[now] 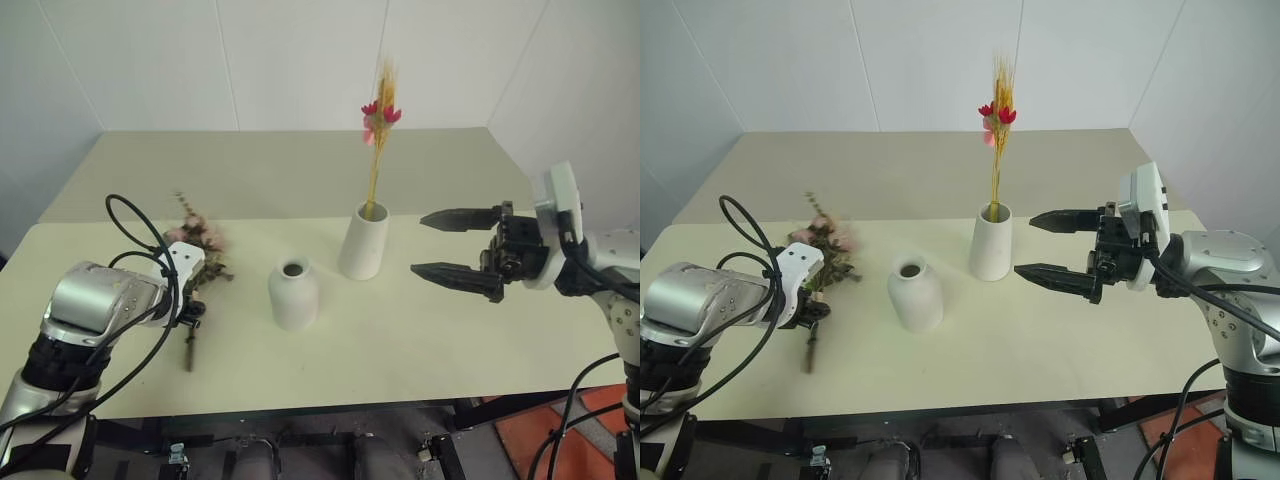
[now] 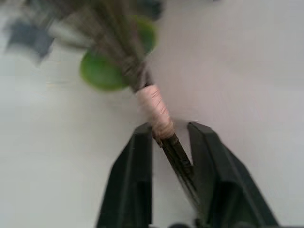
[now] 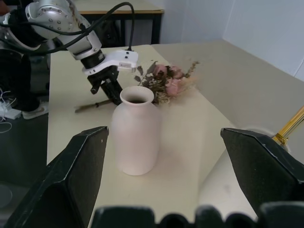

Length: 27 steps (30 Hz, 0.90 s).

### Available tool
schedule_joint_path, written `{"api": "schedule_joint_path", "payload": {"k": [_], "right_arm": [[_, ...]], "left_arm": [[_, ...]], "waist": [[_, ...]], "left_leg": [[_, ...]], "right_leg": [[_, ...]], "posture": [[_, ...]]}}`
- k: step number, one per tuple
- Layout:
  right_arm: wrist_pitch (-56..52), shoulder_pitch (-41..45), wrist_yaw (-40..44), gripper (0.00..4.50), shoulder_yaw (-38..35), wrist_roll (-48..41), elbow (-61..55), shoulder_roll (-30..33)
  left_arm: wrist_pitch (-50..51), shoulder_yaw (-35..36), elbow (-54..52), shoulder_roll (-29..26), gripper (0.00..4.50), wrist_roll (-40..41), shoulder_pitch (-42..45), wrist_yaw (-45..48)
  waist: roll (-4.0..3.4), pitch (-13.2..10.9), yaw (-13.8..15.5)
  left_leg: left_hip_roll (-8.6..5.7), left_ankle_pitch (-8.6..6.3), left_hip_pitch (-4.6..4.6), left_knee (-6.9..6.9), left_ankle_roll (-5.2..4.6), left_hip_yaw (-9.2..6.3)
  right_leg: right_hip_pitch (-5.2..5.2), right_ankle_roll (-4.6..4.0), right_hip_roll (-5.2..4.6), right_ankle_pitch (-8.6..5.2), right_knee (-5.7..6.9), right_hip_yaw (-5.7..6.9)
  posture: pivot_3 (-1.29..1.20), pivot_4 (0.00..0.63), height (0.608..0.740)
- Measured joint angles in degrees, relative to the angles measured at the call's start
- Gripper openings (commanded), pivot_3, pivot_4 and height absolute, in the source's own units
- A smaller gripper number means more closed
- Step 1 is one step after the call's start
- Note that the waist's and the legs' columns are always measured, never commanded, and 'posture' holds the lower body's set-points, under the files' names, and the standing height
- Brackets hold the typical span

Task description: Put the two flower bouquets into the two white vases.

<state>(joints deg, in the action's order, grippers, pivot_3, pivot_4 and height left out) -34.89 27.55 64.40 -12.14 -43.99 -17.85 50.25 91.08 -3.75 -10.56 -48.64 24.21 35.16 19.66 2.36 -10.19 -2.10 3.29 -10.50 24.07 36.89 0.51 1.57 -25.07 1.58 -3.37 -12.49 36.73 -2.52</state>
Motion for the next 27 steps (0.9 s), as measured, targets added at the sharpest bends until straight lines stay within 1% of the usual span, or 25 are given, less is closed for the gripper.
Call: {"api": "schedule_joint_path", "payload": {"k": [1, 4, 6, 9, 11, 13, 15, 18, 20, 24, 27], "right_arm": [[0.0, -0.4, 0.3, 4.5, 0.0, 0.0, 0.0, 0.0], [0.0, -1.8, 0.6, 4.5, 0.0, 0.1, -0.1, 0.3], [0.0, -2.3, 0.8, 4.5, 0.0, 0.1, -0.2, 1.0], [0.0, -3.4, 0.7, 4.5, -0.2, 0.0, -0.7, 1.1], [0.0, -3.7, 0.3, 4.5, -0.2, 0.0, -0.7, 1.1], [0.0, -3.8, -0.4, 4.5, -0.2, 0.0, -0.8, 0.8], [0.0, -3.8, -1.0, 4.5, -0.2, 0.0, -1.0, 0.6], [0.0, -4.1, -2.0, 4.5, -0.2, 0.0, -1.4, 0.2], [0.0, -4.5, -2.5, 4.5, -0.2, 0.0, -2.0, 0.1], [-0.1, -5.8, -3.5, 4.5, -0.3, -0.1, -2.9, 0.1], [-0.3, -6.3, -4.3, 4.5, -0.5, -0.3, -3.6, 0.1]], "left_arm": [[-0.8, 0.2, 0.3, -0.5, 0.04, -0.6, 0.1, -0.2], [-5.6, 3.4, 0.4, -0.5, 0.03, -1.7, 0.4, -0.1], [-13.2, 8.0, 0.2, 0.4, 0.03, -2.0, 0.5, 0.3], [-33.0, 17.5, -1.6, 5.1, 0.03, -0.7, -0.1, 4.7], [-40.8, 21.9, -2.5, 8.4, 0.03, 2.1, 0.9, 7.3], [-46.1, 24.5, -2.4, 11.8, 0.03, 5.8, 2.6, 10.6], [-48.4, 25.3, -2.3, 14.2, 0.03, 10.0, 4.7, 13.3], [-48.8, 27.0, -1.6, 19.4, 0.03, 18.1, 7.9, 15.6], [-48.7, 27.3, -1.2, 21.6, 0.03, 22.6, 8.5, 16.9], [-46.4, 26.0, -0.6, 23.7, 0.03, 28.9, 8.6, 17.7], [-46.0, 22.9, 0.1, 23.6, 0.03, 30.7, 7.8, 22.6]], "waist": [[0.01, 0.0, 0.1], [0.05, 0.0, 0.5], [0.05, 0.0, 0.9], [0.05, 0.0, 1.4], [0.05, 0.0, 1.5], [0.06, 0.0, 1.7], [0.07, 0.0, 1.8], [0.07, 0.0, 1.7], [0.07, 0.0, 1.5], [0.07, 0.0, 1.1], [0.07, 0.0, 1.1]], "left_leg": [[0.0, 0.0, 0.03, 0.0, 0.0, -0.01], [-0.03, 0.0, 0.11, 0.02, 0.0, -0.01], [-0.04, 0.0, 0.11, 0.03, 0.0, 0.0], [-0.04, 0.0, 0.16, 0.06, 0.01, 0.0], [-0.1, 0.0, 0.15, 0.08, 0.01, 0.01], [-0.12, 0.0, 0.14, 0.14, 0.01, 0.0], [-0.14, 0.0, 0.14, 0.19, 0.0, 0.0], [-0.14, 0.0, 0.14, 0.22, 0.0, -0.02], [-0.15, 0.0, 0.14, 0.22, 0.0, -0.02], [-0.17, 0.0, 0.1, 0.24, 0.0, -0.03], [-0.18, 0.0, 0.06, 0.24, 0.0, -0.03]], "right_leg": [[-0.01, 0.0, 0.0, 0.0, -0.03, 0.01], [-0.05, -0.11, -0.04, 0.07, -0.04, 0.02], [-0.05, -0.16, -0.07, 0.1, -0.05, 0.02], [-0.05, -0.41, -0.08, 0.25, -0.1, 0.05], [-0.01, -0.41, -0.14, 0.26, -0.1, 0.03], [0.05, -0.38, -0.14, 0.27, -0.08, 0.04], [0.07, -0.33, -0.14, 0.27, -0.08, 0.03], [0.09, -0.26, -0.14, 0.25, -0.08, 0.03], [0.09, -0.26, -0.14, 0.26, -0.06, 0.01], [0.09, -0.11, -0.13, 0.18, -0.01, -0.04], [0.1, -0.05, -0.13, 0.14, 0.01, -0.04]], "posture": [[0.0, 0.15, 0.74], [0.0, 0.15, 0.74], [0.0, 0.15, 0.74], [0.0, 0.15, 0.74], [0.0, 0.15, 0.74], [0.0, 0.15, 0.74], [0.0, 0.15, 0.74], [0.0, 0.15, 0.74], [0.0, 0.15, 0.74], [0.0, 0.15, 0.74], [0.0, 0.15, 0.74]]}}
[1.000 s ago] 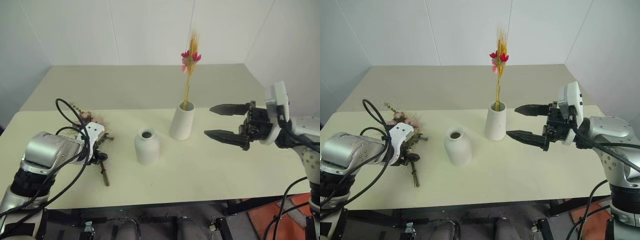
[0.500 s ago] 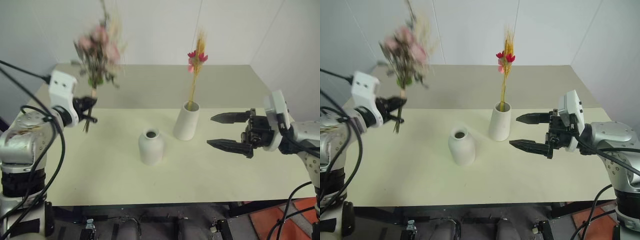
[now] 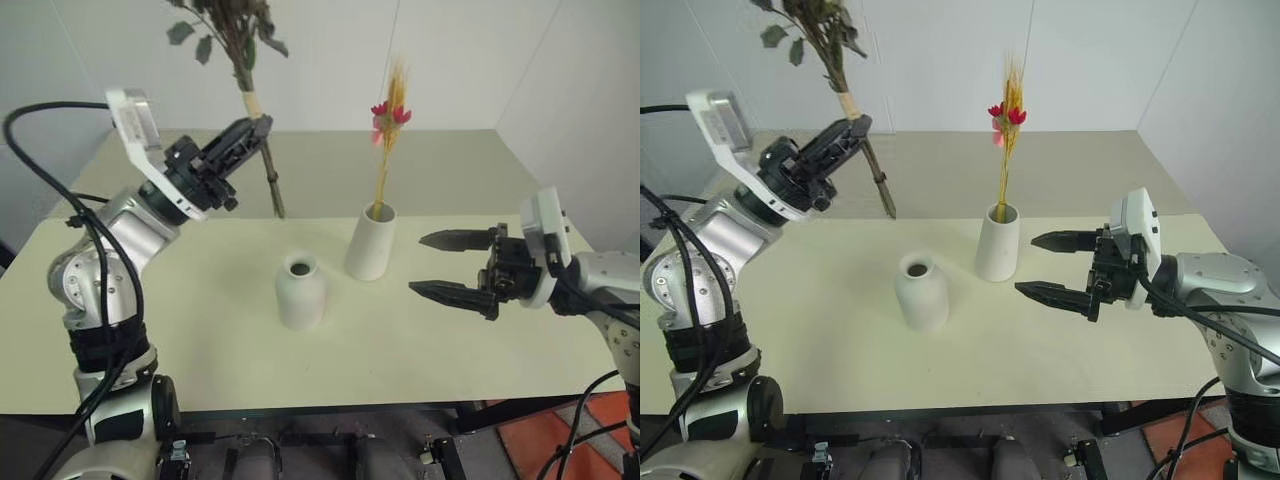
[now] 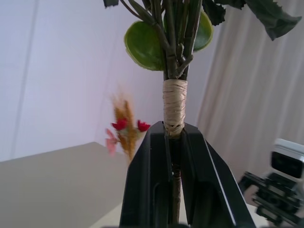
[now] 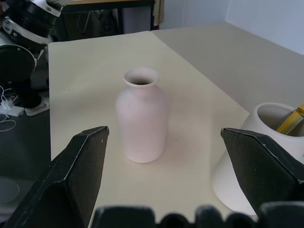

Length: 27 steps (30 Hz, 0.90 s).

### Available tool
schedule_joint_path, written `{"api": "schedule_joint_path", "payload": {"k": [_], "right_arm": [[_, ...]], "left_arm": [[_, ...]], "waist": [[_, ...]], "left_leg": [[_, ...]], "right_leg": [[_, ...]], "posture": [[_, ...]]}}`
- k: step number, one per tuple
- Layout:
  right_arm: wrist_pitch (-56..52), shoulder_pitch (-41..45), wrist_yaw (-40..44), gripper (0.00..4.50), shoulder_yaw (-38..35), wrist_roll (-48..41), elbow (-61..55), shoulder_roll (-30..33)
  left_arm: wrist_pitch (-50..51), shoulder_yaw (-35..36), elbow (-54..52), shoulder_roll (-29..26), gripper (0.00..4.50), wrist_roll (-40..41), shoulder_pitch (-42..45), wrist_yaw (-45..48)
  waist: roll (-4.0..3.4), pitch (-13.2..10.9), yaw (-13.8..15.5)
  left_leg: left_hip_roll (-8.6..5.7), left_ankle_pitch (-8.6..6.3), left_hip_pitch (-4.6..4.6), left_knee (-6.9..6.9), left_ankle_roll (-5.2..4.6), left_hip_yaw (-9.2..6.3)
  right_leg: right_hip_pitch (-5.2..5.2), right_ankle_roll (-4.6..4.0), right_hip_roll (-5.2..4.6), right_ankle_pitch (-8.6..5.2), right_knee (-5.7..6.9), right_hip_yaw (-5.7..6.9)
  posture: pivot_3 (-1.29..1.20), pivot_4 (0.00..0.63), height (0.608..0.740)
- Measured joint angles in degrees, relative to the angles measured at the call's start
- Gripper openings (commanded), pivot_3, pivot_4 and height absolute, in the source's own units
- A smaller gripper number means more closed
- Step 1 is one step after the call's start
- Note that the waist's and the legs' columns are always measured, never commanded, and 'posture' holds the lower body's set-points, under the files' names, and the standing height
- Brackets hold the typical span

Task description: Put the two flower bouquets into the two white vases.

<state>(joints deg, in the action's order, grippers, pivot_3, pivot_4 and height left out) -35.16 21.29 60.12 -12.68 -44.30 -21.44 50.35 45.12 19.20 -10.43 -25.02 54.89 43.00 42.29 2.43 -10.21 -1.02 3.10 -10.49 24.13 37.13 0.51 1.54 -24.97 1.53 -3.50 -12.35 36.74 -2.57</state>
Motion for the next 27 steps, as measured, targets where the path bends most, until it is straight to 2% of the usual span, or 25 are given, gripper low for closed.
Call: {"api": "schedule_joint_path", "payload": {"k": [5, 10, 22, 23, 27], "right_arm": [[-0.5, -0.7, -1.1, 4.5, -1.5, -1.8, -1.3, 0.0], [-1.2, -1.7, -1.7, 4.5, -1.9, -2.2, -1.8, 0.4], [-1.8, -2.3, -1.6, 4.5, -3.1, -3.5, -2.8, 2.1], [-1.8, -2.3, -1.5, 4.5, -3.4, -3.8, -2.8, 2.2], [-1.8, -2.4, -1.3, 4.5, -3.9, -4.1, -2.7, 3.0]], "left_arm": [[-3.1, -5.0, 2.3, -2.4, 0.03, -1.9, -2.5, 10.3], [-8.9, -9.0, 4.9, -2.4, 0.03, -5.8, -4.2, 17.3], [-12.6, -14.1, 7.1, -1.9, 0.03, -11.5, -6.3, 21.5], [-12.6, -14.7, 7.2, -2.1, 0.77, -12.1, -6.3, 21.9], [-12.3, -15.6, 7.2, -3.3, 1.96, -12.8, -7.9, 22.6]], "waist": [[0.0, 0.0, 0.0], [0.0, 0.0, 0.2], [0.0, 0.0, 0.2], [0.0, 0.0, 0.2], [0.0, 0.0, 0.1]], "left_leg": [[0.0, 0.0, 0.0, -0.01, 0.0, 0.0], [0.0, 0.0, 0.01, 0.0, 0.0, 0.0], [0.01, 0.0, 0.01, 0.01, 0.0, -0.02], [0.0, 0.0, 0.01, 0.01, 0.0, -0.02], [0.02, 0.0, 0.01, 0.0, -0.01, -0.01]], "right_leg": [[0.0, -0.01, 0.01, 0.0, -0.03, 0.0], [0.02, -0.01, 0.01, -0.01, -0.05, 0.0], [0.02, 0.05, 0.01, -0.04, -0.05, 0.0], [0.02, 0.05, 0.01, -0.04, -0.05, 0.0], [0.01, 0.06, 0.02, -0.04, -0.05, 0.0]], "posture": [[0.0, 0.15, 0.74], [0.0, 0.15, 0.74], [0.0, 0.15, 0.74], [0.0, 0.15, 0.74], [0.0, 0.15, 0.74]]}}
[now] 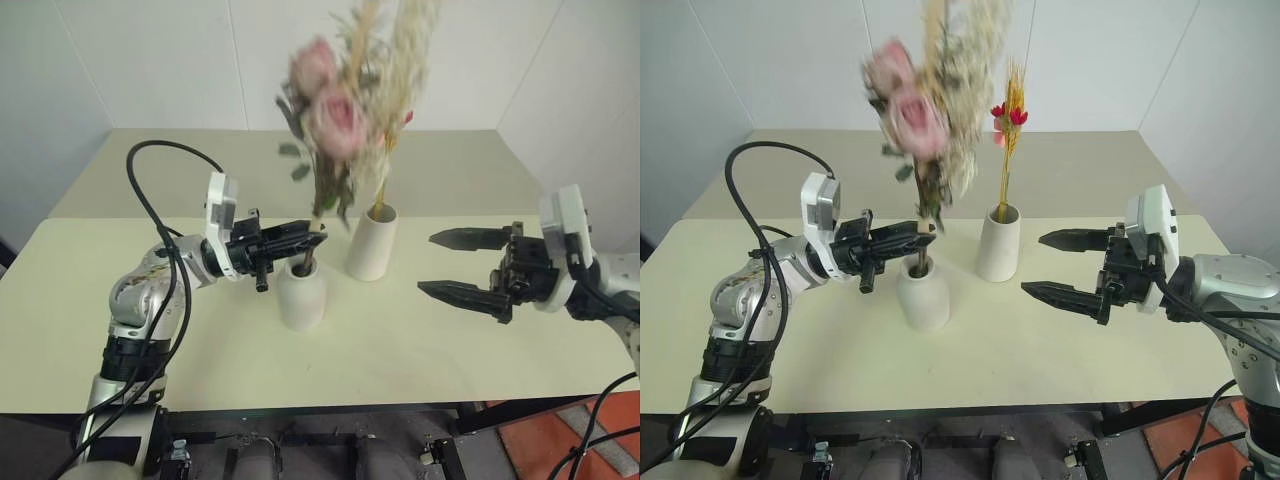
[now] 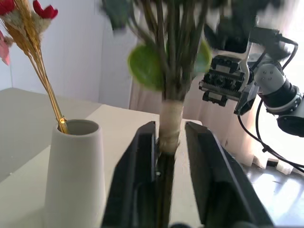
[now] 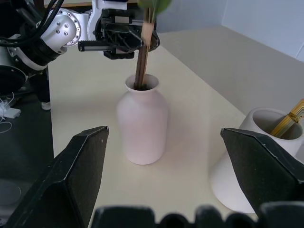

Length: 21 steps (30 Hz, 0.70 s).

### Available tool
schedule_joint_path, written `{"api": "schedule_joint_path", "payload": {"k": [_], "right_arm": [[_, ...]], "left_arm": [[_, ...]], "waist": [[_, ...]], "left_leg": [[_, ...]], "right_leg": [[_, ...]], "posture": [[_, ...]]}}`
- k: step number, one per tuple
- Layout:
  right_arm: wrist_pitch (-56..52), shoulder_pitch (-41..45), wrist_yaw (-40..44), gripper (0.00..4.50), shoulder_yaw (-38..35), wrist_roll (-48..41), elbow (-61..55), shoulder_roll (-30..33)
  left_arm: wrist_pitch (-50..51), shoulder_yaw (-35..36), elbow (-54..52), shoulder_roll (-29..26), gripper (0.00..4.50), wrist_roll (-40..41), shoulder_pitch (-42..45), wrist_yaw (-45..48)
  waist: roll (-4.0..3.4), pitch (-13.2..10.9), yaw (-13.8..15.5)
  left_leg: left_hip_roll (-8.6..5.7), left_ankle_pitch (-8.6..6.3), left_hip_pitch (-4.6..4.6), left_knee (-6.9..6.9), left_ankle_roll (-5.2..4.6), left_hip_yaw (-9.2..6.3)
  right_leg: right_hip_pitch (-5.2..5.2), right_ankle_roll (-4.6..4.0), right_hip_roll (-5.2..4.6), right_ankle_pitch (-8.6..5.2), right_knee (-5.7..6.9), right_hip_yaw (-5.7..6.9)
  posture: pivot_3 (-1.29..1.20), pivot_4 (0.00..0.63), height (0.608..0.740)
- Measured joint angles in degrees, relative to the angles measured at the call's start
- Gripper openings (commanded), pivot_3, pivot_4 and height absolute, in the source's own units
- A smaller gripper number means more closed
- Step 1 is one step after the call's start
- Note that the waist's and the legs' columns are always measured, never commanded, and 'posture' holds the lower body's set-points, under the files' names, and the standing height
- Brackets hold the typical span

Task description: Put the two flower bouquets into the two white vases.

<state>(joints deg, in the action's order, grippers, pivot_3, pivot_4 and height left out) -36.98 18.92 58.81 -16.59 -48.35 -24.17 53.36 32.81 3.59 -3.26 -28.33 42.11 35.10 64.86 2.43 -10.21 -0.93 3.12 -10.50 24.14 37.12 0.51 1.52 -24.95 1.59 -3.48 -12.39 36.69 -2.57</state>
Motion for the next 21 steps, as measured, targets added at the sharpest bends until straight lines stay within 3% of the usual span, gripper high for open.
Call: {"api": "schedule_joint_path", "payload": {"k": [8, 21], "right_arm": [[-0.3, -3.2, 2.4, 4.5, -2.6, -0.2, 0.6, 2.9], [-0.3, -5.3, 6.3, 4.5, -4.0, 0.0, 3.3, 5.0]], "left_arm": [[1.6, 8.5, -4.2, -9.5, 4.48, 2.9, -7.2, -0.2], [2.5, 25.4, -8.5, -27.1, 4.48, 5.2, -21.3, 3.9]], "waist": [[0.0, 0.0, 0.0], [-0.01, 0.0, 0.1]], "left_leg": [[0.02, 0.0, -0.02, 0.0, 0.0, 0.0], [0.11, -0.01, -0.04, -0.03, 0.01, 0.08]], "right_leg": [[0.0, 0.07, 0.0, -0.05, 0.0, 0.01], [-0.03, 0.02, -0.01, -0.09, -0.04, 0.04]], "posture": [[0.0, 0.15, 0.74], [0.0, 0.15, 0.74]]}}
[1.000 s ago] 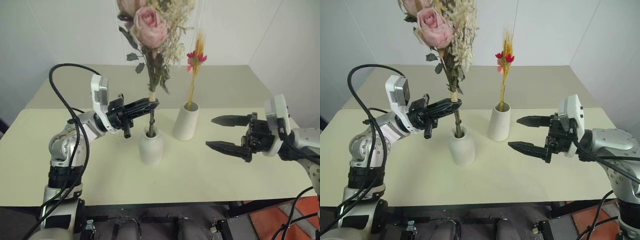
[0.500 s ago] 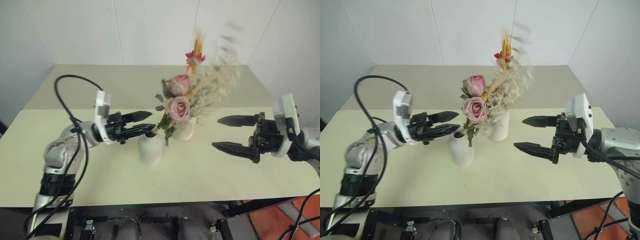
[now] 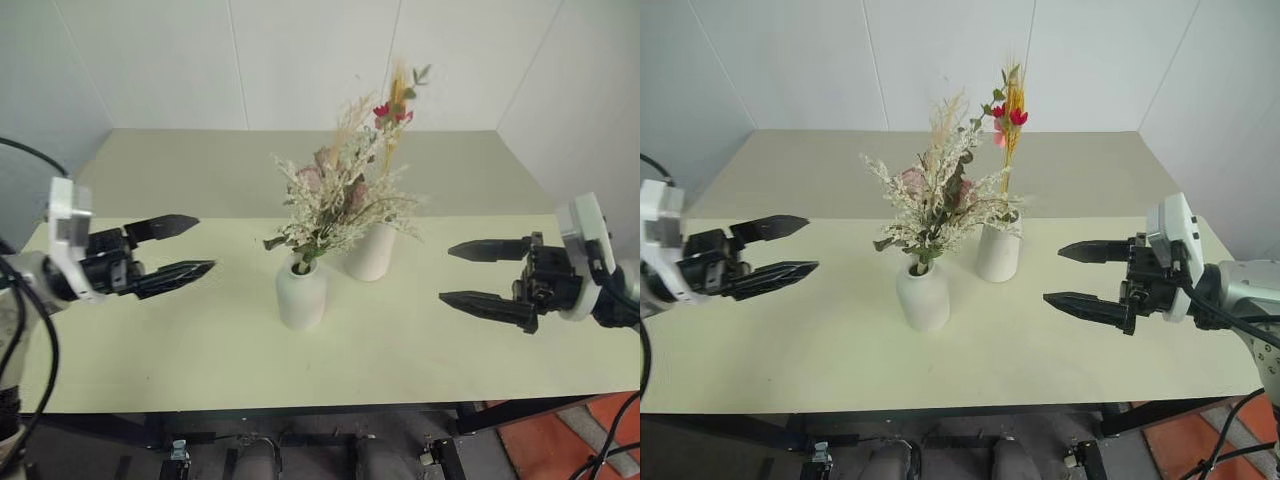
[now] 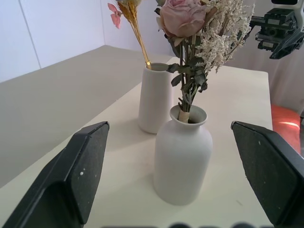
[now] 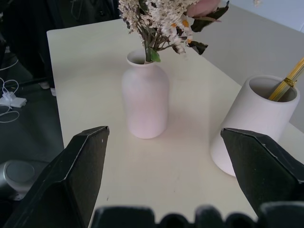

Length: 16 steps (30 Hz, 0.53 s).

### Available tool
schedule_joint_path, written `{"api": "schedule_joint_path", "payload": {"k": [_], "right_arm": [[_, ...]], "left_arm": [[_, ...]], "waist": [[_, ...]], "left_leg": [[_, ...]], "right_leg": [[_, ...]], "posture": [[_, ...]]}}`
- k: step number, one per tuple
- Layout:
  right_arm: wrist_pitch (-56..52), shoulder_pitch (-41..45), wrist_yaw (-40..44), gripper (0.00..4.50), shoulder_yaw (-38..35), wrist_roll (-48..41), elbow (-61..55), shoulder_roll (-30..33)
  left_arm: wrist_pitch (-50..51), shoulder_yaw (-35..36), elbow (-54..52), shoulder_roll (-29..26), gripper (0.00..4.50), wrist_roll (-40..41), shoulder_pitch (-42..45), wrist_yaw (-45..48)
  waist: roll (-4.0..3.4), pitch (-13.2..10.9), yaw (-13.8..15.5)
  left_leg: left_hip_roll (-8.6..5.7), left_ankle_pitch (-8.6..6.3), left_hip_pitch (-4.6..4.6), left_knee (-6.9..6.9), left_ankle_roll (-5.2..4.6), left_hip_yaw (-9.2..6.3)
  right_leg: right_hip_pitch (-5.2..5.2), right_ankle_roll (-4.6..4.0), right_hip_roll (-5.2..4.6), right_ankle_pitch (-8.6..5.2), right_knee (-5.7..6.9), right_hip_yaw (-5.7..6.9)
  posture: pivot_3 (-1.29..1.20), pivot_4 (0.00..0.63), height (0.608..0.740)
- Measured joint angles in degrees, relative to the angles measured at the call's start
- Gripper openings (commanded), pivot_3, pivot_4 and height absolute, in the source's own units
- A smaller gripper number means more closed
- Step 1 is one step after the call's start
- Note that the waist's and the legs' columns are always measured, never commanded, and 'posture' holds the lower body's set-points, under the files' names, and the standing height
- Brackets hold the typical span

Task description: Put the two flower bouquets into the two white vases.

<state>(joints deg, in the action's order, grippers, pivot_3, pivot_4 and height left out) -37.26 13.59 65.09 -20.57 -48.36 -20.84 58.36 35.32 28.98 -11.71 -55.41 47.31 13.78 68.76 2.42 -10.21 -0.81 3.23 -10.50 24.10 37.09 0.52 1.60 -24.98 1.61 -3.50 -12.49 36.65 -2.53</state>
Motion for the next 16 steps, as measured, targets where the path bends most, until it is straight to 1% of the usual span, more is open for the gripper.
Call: {"api": "schedule_joint_path", "payload": {"k": [3, 5, 8, 12, 16], "right_arm": [[0.1, -2.3, 1.1, 4.5, -1.4, 0.7, 1.1, 0.9], [0.2, -4.6, 1.6, 4.5, -2.6, 1.8, 2.1, 1.1], [0.2, -6.5, 2.4, 4.5, -3.7, 2.2, 2.8, 1.3], [0.2, -9.9, 3.2, 4.5, -7.0, 2.9, 3.4, 2.1], [0.3, -10.6, 4.4, 4.5, -7.9, 3.7, 4.2, 2.4]], "left_arm": [[0.0, 2.2, -0.1, -2.9, 4.48, 0.0, -2.6, 2.1], [0.0, 3.8, -0.2, -4.6, 4.48, 0.0, -3.8, 3.6], [0.0, 6.0, -0.9, -6.6, 4.48, -0.1, -5.9, 5.4], [0.2, 8.5, -2.5, -7.4, 4.48, -0.2, -9.3, 6.1], [0.7, 9.8, -4.3, -7.3, 4.48, 0.0, -10.5, 5.3]], "waist": [[0.0, 0.0, 0.2], [0.0, 0.0, 0.3], [0.0, 0.0, 0.1], [0.0, 0.0, 0.0], [-0.01, 0.0, 0.0]], "left_leg": [[0.04, 0.0, 0.0, 0.0, 0.01, 0.02], [0.05, 0.0, 0.01, 0.0, 0.01, 0.06], [0.11, 0.0, -0.01, -0.02, 0.01, 0.11], [0.18, -0.01, -0.05, -0.07, 0.01, 0.16], [0.2, -0.01, -0.11, -0.07, 0.02, 0.2]], "right_leg": [[0.0, -0.03, 0.0, -0.02, -0.02, 0.05], [0.0, -0.36, 0.0, -0.21, -0.03, 0.05], [-0.03, -0.37, 0.01, -0.22, 0.0, 0.03], [-0.04, -0.42, 0.06, -0.25, 0.01, 0.03], [-0.03, -0.44, 0.07, -0.25, 0.03, 0.02]], "posture": [[0.0, 0.15, 0.74], [0.0, 0.15, 0.74], [0.0, 0.15, 0.74], [0.0, 0.15, 0.74], [0.0, 0.15, 0.74]]}}
